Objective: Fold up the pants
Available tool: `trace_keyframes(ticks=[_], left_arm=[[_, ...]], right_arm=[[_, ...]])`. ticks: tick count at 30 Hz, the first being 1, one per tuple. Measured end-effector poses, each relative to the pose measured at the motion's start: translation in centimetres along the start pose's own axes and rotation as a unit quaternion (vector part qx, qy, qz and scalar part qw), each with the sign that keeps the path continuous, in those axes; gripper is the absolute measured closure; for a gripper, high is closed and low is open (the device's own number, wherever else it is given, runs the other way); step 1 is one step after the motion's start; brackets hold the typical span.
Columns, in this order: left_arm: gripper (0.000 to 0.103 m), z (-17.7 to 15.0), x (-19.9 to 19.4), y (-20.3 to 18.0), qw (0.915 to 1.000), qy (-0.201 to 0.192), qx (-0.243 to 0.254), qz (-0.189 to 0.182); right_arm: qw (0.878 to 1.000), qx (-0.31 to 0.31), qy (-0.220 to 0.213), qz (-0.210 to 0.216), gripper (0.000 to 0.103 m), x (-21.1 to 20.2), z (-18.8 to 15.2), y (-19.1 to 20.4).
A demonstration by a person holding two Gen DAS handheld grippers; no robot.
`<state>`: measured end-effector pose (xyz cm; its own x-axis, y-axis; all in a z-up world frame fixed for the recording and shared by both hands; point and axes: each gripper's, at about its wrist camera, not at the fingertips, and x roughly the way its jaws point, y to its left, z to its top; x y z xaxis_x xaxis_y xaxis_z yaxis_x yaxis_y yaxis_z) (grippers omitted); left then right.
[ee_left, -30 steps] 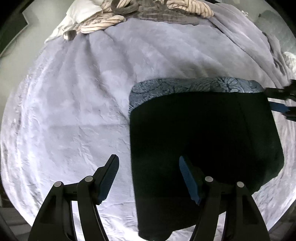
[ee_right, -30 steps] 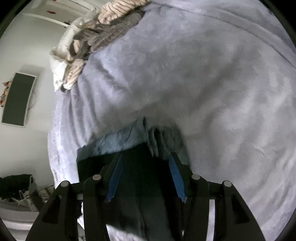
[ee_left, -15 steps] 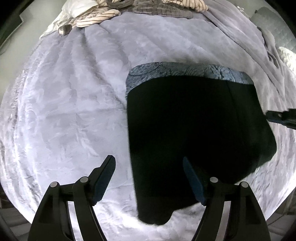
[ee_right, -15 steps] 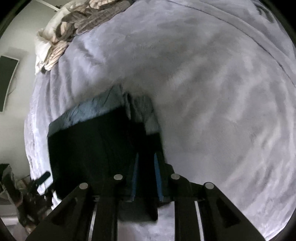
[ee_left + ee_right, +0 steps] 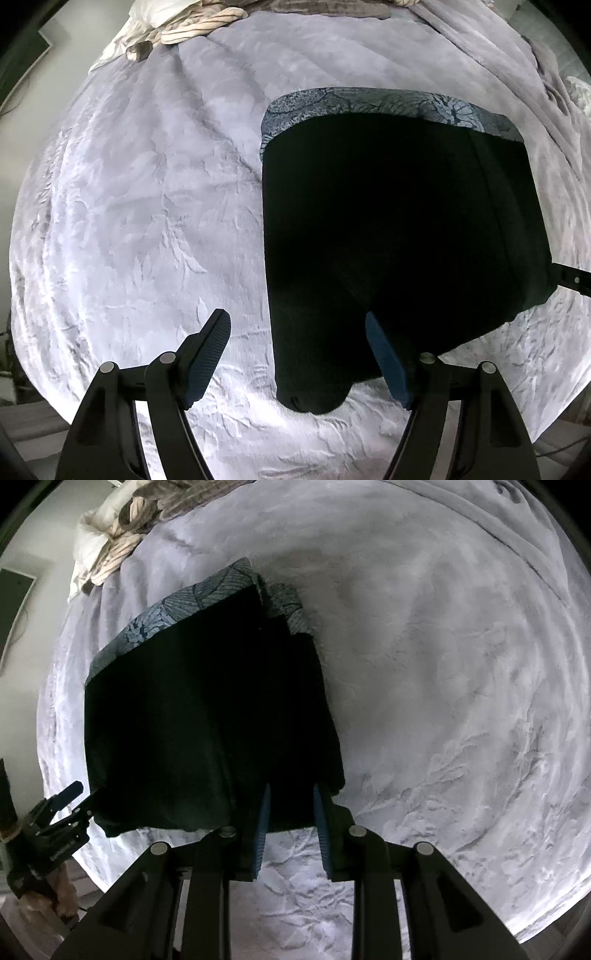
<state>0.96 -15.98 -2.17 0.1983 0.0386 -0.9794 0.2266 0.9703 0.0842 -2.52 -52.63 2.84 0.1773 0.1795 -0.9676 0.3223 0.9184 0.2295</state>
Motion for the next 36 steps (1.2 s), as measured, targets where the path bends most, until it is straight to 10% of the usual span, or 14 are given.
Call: trace_keyframes(ticks=[28, 30, 36], left_arm=[[0.026, -0.6, -2.0, -3.9, 0.9994, 0.021, 0.01, 0.024], [0.004, -0.6, -2.1, -4.1, 0.9994, 0.021, 0.011, 0.026], [0.002, -0.2, -2.4, -4.6, 0.9992, 0.019, 0.013, 0.032]], right_arm=[[0.999, 0.015, 0.018, 0.04, 0.045, -1.3, -3.1, -1.1], [0.999, 0.014, 0.017, 0.042, 0.043, -1.4, -3.0, -1.3], [0.999, 0.013, 0.018, 0.049, 0.038, -1.3, -2.4, -1.8]])
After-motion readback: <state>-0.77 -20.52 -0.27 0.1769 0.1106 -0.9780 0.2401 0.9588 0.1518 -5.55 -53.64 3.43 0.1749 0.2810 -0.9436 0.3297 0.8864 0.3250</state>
